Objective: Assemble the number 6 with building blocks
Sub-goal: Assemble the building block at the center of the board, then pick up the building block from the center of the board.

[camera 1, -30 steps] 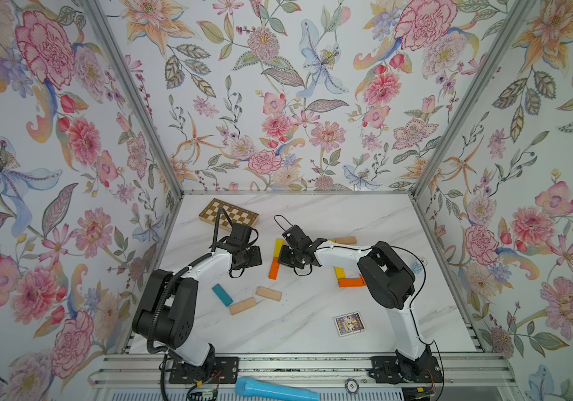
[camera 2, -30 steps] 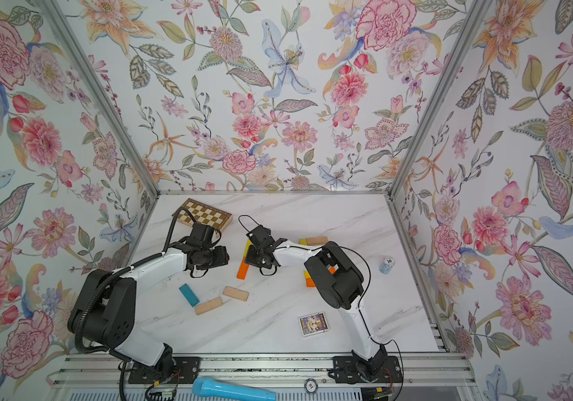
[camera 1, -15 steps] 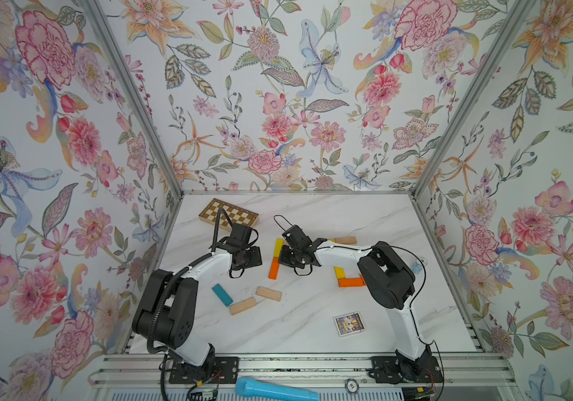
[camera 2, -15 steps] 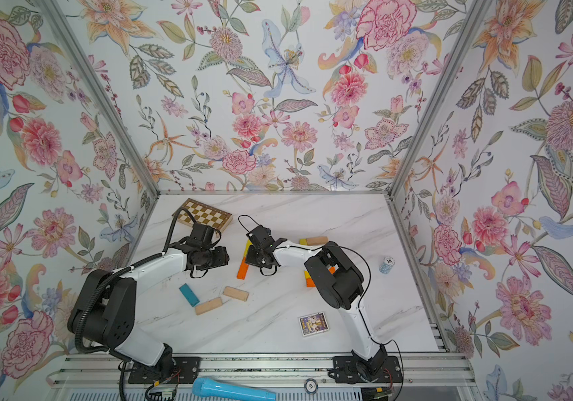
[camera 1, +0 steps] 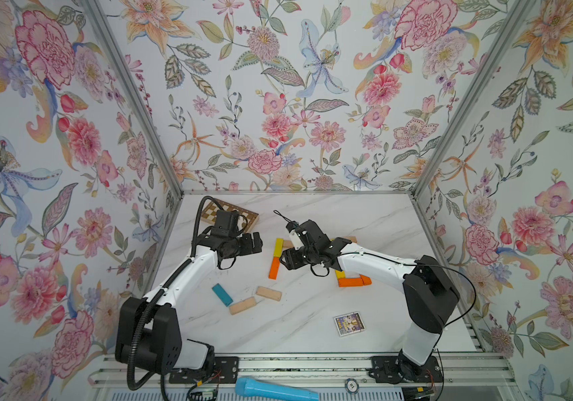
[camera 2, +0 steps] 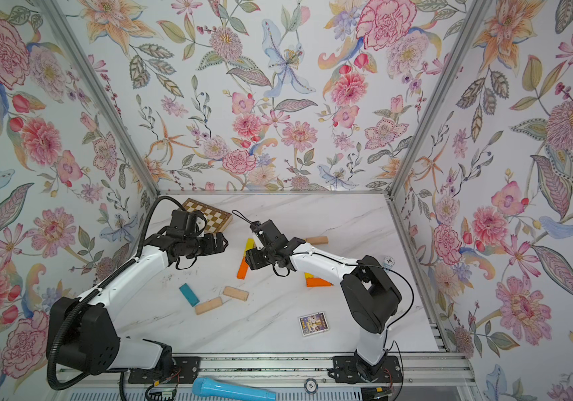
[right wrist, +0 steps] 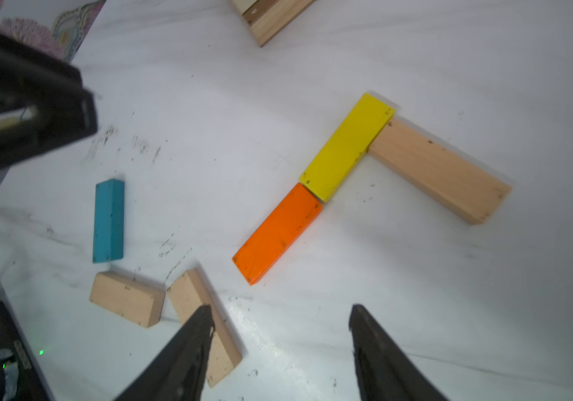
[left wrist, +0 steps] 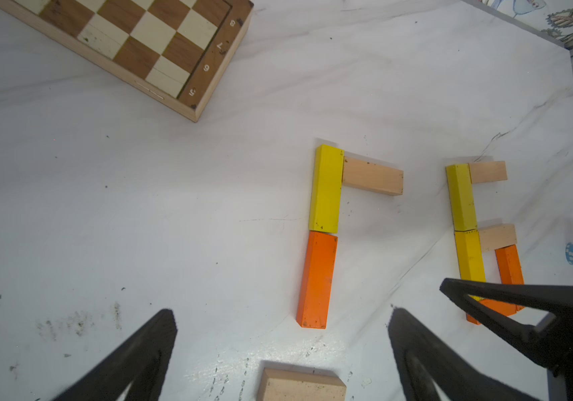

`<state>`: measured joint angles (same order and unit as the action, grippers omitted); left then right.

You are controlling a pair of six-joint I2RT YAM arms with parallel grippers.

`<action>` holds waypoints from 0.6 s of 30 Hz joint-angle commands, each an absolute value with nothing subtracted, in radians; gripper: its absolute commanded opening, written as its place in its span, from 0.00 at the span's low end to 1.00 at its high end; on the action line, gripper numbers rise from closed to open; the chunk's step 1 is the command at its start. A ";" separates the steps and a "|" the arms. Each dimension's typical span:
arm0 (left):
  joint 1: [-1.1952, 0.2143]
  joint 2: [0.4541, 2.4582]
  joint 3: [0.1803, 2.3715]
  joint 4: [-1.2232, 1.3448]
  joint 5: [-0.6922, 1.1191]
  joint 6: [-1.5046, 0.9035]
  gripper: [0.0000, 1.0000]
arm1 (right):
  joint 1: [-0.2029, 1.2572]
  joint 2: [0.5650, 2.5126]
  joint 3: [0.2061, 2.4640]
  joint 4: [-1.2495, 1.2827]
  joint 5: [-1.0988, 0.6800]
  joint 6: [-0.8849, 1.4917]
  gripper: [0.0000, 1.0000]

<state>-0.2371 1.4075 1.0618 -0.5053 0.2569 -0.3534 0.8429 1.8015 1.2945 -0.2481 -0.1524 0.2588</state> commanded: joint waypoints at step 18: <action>0.008 1.343 0.983 -0.553 -0.041 -0.406 0.99 | 1.026 1.972 1.365 -0.443 -0.190 -0.240 0.64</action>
<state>-0.0044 1.3685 0.9890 -0.5243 0.0532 -0.3763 1.0153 1.9522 1.3228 -0.3912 -0.2169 -0.2031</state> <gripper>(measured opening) 0.989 0.639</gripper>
